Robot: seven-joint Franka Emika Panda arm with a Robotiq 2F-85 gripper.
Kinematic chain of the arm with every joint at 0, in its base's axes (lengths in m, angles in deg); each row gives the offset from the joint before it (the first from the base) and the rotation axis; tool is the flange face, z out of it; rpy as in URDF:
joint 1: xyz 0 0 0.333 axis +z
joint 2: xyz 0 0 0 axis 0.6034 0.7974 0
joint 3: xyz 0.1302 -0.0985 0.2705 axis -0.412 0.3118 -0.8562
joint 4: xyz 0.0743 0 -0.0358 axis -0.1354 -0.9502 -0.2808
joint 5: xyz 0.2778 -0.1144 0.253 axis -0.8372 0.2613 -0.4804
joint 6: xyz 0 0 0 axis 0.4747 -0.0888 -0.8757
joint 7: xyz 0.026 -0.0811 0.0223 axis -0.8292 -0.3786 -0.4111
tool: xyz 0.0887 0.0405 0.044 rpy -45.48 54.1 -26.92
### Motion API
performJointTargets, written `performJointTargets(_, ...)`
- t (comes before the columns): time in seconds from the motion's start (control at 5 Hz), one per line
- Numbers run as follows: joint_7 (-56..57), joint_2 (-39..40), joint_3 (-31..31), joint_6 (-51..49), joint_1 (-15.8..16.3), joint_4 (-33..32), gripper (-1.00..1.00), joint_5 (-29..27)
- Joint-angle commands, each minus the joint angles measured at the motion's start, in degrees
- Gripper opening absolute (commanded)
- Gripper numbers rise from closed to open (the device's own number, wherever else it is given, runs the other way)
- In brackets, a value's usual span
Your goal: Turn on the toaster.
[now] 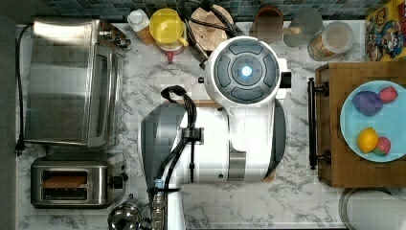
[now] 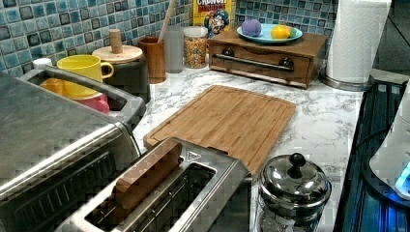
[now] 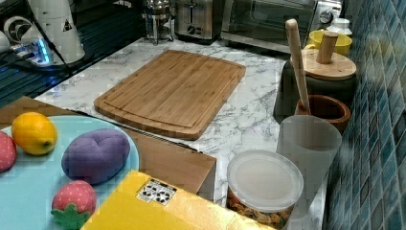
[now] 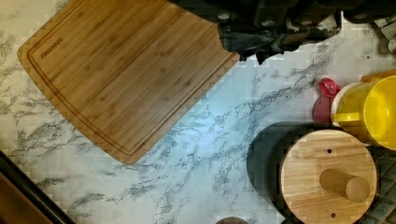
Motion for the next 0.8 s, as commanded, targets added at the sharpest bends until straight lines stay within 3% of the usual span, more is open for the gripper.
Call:
performJointTargets(0.2, 0.13, 0.01, 0.01, 0.04, 0.00, 0.01, -1.00, 0.01)
performJointTargets(0.8, 12.20, -4.36, -2.98, 3.14, 2.83, -12.91, -1.00, -3.43)
